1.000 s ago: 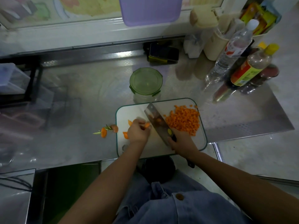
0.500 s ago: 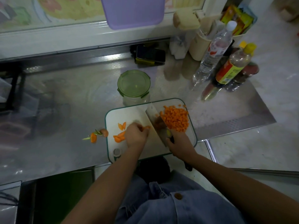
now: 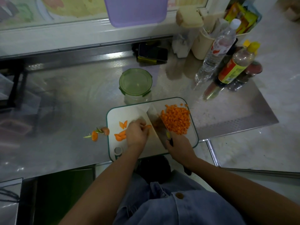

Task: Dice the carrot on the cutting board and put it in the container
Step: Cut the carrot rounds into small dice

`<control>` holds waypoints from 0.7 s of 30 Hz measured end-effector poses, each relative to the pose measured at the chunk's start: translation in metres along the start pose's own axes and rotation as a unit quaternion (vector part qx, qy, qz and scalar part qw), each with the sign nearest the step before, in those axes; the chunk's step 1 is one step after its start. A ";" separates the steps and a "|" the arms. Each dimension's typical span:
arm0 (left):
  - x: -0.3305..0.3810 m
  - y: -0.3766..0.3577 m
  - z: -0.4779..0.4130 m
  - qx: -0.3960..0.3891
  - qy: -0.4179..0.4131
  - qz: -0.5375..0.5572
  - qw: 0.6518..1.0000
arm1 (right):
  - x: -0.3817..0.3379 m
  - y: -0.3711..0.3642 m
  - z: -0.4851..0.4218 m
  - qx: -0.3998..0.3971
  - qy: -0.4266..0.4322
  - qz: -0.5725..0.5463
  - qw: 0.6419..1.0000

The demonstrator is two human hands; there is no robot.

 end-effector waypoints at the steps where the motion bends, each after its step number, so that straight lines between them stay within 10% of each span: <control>1: 0.001 -0.002 0.001 -0.001 -0.009 -0.014 1.000 | -0.001 -0.001 0.000 -0.002 0.002 0.000 1.000; 21: -0.028 -0.005 0.010 -0.007 0.156 0.024 0.987 | -0.013 -0.006 -0.013 -0.040 0.054 0.046 0.997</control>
Point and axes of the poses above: each hand's wrist, its own z-axis away from the middle knuckle, its own y-axis out of the back of the hand, x = y × z, the point moved 9 cm from there along -z, towards the middle knuckle, and after that the axes turned 12 degrees about y, right-handed, at the moved point
